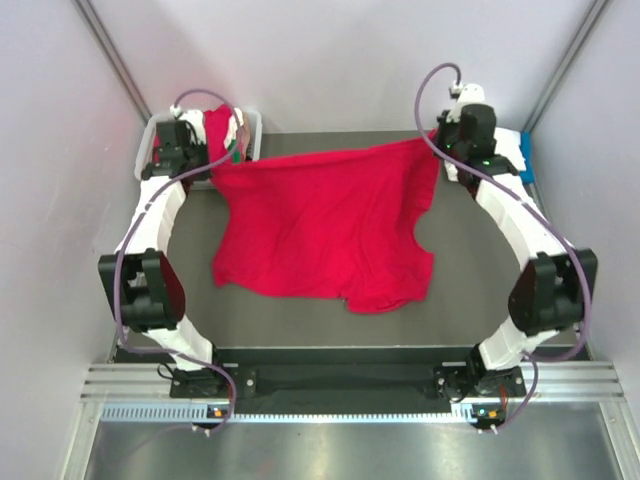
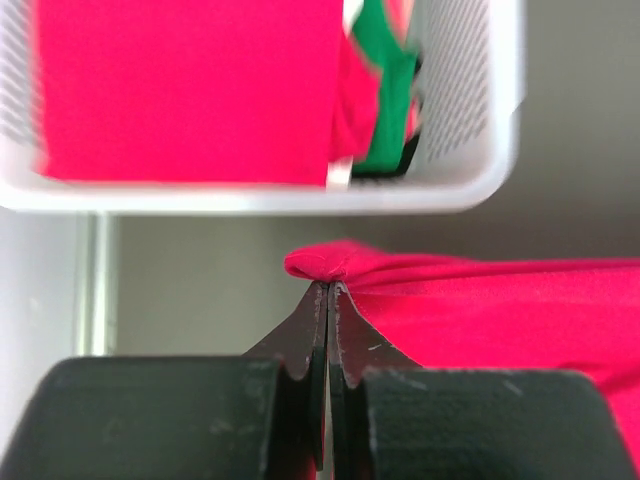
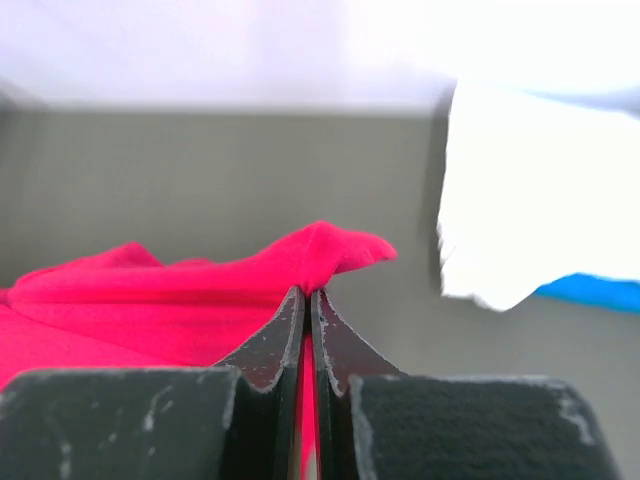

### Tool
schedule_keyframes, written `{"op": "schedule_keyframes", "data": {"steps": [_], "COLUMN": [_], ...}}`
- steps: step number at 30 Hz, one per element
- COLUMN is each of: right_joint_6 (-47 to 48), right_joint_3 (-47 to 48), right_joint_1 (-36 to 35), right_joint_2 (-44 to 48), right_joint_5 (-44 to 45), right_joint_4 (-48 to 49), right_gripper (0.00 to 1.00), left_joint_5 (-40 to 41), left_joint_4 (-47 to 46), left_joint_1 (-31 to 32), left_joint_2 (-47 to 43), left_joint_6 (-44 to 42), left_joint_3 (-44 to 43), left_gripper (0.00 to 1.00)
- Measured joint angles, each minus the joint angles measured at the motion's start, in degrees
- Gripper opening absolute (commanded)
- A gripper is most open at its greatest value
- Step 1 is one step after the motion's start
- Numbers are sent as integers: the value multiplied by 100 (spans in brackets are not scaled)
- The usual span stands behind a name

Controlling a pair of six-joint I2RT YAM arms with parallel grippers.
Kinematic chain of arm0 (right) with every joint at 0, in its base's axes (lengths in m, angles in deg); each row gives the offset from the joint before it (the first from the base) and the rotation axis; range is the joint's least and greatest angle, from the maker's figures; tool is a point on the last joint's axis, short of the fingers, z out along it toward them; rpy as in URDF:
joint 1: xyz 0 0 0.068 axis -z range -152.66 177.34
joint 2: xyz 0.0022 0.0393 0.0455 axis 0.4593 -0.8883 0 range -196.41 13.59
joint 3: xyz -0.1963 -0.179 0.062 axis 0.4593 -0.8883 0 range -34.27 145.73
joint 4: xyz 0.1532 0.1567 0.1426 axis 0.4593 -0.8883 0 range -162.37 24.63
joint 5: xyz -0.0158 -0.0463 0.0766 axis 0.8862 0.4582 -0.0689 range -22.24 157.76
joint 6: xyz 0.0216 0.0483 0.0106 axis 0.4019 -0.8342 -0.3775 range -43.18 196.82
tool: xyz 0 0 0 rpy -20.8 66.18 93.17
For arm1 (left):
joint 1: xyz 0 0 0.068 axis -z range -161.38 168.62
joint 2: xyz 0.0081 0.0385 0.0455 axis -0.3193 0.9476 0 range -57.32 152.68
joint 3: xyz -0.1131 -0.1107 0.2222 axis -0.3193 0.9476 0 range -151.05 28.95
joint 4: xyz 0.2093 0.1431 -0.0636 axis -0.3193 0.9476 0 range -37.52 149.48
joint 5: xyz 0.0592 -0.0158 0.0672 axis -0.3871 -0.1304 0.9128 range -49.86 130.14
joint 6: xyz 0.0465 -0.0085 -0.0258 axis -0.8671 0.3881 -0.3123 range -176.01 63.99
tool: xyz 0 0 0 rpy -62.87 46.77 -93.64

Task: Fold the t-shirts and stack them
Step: Flatten the tshirt out

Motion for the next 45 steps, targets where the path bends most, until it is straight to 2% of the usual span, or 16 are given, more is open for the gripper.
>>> {"op": "schedule_keyframes", "data": {"steps": [5, 10, 18, 23, 28, 32, 35, 39, 45], "right_joint_6": [199, 389, 1040, 1250, 1399, 1561, 1655, 1690, 1561], "right_joint_3": [4, 7, 7, 90, 393, 470, 407, -146, -1117], "right_joint_1": [-195, -570, -1864, -2120, -2120, -2120, -2120, -2120, -1928], "right_joint_2": [1198, 2465, 4400, 5099, 5224, 5213, 5136, 4924, 3912], "right_joint_5": [201, 407, 1054, 1075, 1062, 1093, 1202, 1368, 1519], "right_joint_4": [0, -26, -48, -304, -573, -719, -684, -424, -4], "right_gripper": [0, 0, 0, 0, 0, 0, 0, 0, 0], "left_joint_5": [-9, 101, 313, 247, 181, 181, 210, 262, 332], "left_joint_4": [258, 409, 772, 1091, 1322, 1379, 1261, 1211, 1036], "left_joint_1": [0, -13, -35, -35, -55, -61, -63, -63, -85], "left_joint_2": [-656, -1652, -3021, -3416, -3617, -3770, -3945, -4002, -3541], "left_joint_6": [101, 264, 485, 490, 529, 518, 485, 382, 186], "left_joint_3": [-540, -721, -1285, -1845, -2232, -2131, -1532, -498, 656], "left_gripper": [0, 0, 0, 0, 0, 0, 0, 0, 0]}}
